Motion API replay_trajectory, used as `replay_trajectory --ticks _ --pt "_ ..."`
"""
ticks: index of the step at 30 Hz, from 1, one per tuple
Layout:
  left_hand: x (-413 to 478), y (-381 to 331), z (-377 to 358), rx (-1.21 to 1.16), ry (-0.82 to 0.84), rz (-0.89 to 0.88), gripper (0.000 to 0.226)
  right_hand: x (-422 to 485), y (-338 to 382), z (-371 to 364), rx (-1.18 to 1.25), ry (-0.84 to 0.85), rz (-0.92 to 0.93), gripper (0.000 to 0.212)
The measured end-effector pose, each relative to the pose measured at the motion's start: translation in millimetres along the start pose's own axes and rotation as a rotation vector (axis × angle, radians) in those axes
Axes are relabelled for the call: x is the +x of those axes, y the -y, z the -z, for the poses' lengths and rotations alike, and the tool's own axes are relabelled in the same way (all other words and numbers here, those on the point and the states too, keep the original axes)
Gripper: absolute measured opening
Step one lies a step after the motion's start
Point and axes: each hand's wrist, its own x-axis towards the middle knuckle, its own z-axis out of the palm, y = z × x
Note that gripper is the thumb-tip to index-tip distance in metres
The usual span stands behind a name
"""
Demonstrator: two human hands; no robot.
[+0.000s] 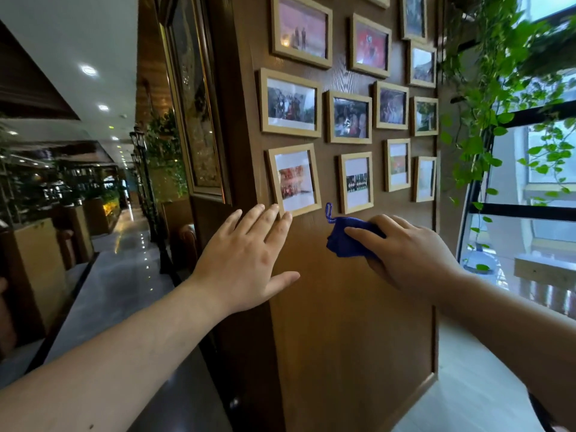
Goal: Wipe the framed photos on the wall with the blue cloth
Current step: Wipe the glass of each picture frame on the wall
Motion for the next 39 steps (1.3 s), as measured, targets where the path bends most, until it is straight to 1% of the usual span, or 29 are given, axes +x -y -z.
replay_trajectory --ticks 4,11,18,21,24,25,28,31,33,36,39 --pt "49 32 -31 0.029 -0.010 0.029 0.090 46 -24 -44 0.023 -0.019 -0.020 0.050" --pt "111 82 -99 0.073 -0.027 0.036 0.092 112 -39 -120 0.080 -0.039 -0.034 0.052" --pt "174 134 -164 0.077 -0.095 0.041 0.091 185 -52 -186 0.055 -0.082 -0.068 0.051" --pt "209 153 -184 0.065 -0.139 0.042 0.091 216 -66 -203 0.070 -0.144 -0.097 0.051" --pt "223 152 -187 0.070 -0.157 0.041 0.090 233 -73 -206 0.096 -0.202 -0.153 0.049" --pt "251 153 -215 0.063 -0.168 0.050 0.088 252 -92 -233 0.093 -0.222 -0.159 0.048" --pt "266 152 -230 0.080 -0.175 0.044 0.086 273 -101 -250 0.138 -0.253 -0.201 0.049" --pt "284 150 -252 0.103 -0.204 0.094 0.088 296 -117 -274 0.193 -0.334 -0.219 0.049" --pt "294 151 -262 0.114 -0.187 0.140 0.093 316 -122 -287 0.211 -0.371 -0.231 0.049" --pt "307 151 -278 0.117 -0.182 0.222 0.103 336 -125 -303 0.221 -0.420 -0.212 0.049" --pt "310 149 -286 0.121 -0.187 0.267 0.106 347 -110 -318 0.272 -0.429 -0.143 0.057"
